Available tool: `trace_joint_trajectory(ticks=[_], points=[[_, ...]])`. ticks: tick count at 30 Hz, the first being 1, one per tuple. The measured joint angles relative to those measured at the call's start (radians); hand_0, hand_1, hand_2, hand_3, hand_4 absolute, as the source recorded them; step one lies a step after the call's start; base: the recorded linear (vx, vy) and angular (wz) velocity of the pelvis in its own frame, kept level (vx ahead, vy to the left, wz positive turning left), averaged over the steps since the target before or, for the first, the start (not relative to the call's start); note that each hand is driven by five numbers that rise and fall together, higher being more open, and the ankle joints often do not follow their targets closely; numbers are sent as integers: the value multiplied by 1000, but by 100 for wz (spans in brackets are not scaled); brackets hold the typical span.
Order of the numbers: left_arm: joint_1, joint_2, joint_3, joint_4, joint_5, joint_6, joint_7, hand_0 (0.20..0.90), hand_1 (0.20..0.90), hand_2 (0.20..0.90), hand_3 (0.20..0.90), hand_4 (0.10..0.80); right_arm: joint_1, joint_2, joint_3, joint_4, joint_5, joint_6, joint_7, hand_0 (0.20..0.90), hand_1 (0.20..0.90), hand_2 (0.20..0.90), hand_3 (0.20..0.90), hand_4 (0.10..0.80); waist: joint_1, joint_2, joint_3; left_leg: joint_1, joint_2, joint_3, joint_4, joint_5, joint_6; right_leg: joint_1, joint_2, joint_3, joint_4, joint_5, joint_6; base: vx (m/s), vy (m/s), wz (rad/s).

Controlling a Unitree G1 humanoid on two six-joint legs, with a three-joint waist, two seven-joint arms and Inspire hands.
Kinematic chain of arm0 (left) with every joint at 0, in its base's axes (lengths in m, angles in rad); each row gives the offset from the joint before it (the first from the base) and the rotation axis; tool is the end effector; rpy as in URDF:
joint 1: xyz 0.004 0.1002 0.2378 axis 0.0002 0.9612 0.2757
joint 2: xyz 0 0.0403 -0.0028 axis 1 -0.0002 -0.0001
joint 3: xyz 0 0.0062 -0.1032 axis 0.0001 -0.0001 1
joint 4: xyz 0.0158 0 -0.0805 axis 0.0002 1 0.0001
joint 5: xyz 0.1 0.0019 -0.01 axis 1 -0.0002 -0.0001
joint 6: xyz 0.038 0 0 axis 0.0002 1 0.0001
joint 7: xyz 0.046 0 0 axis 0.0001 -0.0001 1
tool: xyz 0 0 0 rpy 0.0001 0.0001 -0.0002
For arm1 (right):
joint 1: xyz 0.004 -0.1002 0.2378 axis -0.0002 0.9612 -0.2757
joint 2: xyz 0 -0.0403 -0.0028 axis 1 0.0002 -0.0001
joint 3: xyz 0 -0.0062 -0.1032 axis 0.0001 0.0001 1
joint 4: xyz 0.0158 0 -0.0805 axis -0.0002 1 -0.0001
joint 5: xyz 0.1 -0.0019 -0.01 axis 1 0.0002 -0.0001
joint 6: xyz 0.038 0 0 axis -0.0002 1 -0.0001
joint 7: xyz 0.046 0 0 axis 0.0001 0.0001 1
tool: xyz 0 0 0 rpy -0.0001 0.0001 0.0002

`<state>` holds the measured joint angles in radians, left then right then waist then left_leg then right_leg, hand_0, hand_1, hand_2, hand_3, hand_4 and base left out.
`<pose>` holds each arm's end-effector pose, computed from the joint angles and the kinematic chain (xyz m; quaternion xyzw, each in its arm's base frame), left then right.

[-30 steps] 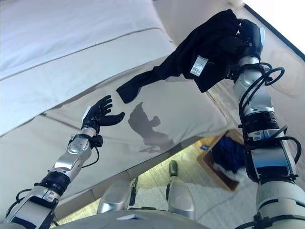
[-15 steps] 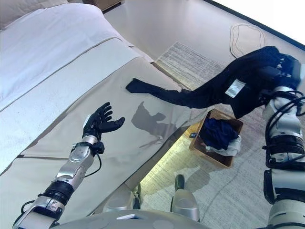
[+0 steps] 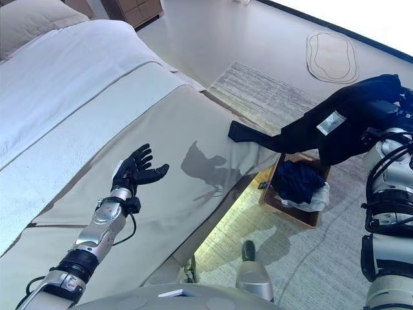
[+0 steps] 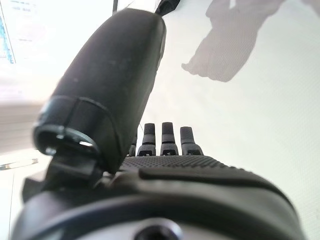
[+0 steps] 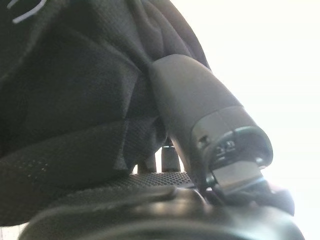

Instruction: Pick up the clothes from the bed and place them into the basket

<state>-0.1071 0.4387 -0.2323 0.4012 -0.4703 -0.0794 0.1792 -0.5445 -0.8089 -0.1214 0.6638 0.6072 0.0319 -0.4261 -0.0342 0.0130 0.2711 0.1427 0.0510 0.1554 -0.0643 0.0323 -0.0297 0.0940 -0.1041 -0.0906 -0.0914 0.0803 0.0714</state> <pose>0.2110 0.2167 0.0042 0.0230 0.1365 0.0591 0.9886 0.2716 -0.3473 0.1554 -0.0121 -0.0344 -0.3985 0.9165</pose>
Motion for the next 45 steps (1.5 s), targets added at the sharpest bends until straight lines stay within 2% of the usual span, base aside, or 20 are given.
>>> trace_joint_trajectory(ticks=[9, 14, 21, 26, 30, 33, 39, 42, 45], points=[[34, 0, -40, 3, 2, 8, -51, 900, 900, 900, 900, 800, 1, 0, -5, 7, -18, 0, 41, 300, 300, 300, 200, 100, -23, 38, -23, 1, 2, 4, 0, 1, -1, -2, 2, 3, 0, 0, 0, 39, -64, -1], [38, -1, -47, 3, 2, 10, -59, 900, 900, 900, 900, 800, 7, 0, -5, 8, -40, 0, 27, 300, 300, 300, 200, 100, -23, 63, -38, 0, 3, 4, 0, 1, -2, -4, 2, 3, 0, -1, 1, 0, 0, 0], [59, -1, -59, 3, 2, 10, -59, 900, 900, 900, 900, 800, 21, 0, -29, 21, -41, -1, -135, 300, 300, 300, 200, 100, -25, 100, -60, -15, -1, 5, -15, 14, 3, -25, -2, 2, 0, -1, 1, 0, 0, 0], [59, -1, -87, 3, 1, 12, -59, 900, 900, 900, 900, 800, 20, -12, -71, 21, -121, -23, -284, 300, 300, 300, 200, 100, -26, 105, -63, -15, -1, 5, -15, 14, 3, -25, -2, 3, -1, -1, 1, 0, 0, 0], [60, -1, -88, 3, 0, 12, -58, 900, 900, 900, 900, 800, 14, -100, -70, 21, -229, -23, -360, 300, 300, 300, 200, 100, -27, 110, -63, -11, -1, 6, -15, 14, 3, -20, -2, 3, -1, -1, 1, 0, 0, 0], [60, -1, -88, 3, -1, 12, -59, 900, 900, 900, 900, 800, -31, -165, -68, 21, -248, -23, -373, 300, 300, 300, 200, 100, -32, 118, -69, -10, -1, 7, -15, 14, 3, -20, -2, 3, -1, -1, 1, 0, 0, 0], [60, -4, -88, 5, -1, 12, -68, 900, 900, 900, 900, 800, -101, -247, -48, 21, -252, -23, -300, 300, 300, 300, 200, 100, -49, 120, -70, -6, 2, 14, -15, 15, 2, -20, 2, 12, -2, -1, 1, -5, 5, -3], [60, -6, -88, 7, 0, 12, -73, 900, 900, 900, 900, 800, -101, -250, -32, 21, -253, -23, -235, 300, 300, 300, 200, 100, -53, 120, -70, -4, 3, 21, -15, 15, 2, -22, 4, 20, -1, -1, 1, -15, 4, -10], [58, -19, -87, 11, 0, 12, -83, 900, 900, 900, 900, 800, -98, -244, 29, 21, -253, -20, -97, 300, 300, 300, 200, 100, -56, 120, -70, -2, 4, 33, -15, 15, 2, -26, 5, 25, -1, -1, 1, -7, -1, -10]])
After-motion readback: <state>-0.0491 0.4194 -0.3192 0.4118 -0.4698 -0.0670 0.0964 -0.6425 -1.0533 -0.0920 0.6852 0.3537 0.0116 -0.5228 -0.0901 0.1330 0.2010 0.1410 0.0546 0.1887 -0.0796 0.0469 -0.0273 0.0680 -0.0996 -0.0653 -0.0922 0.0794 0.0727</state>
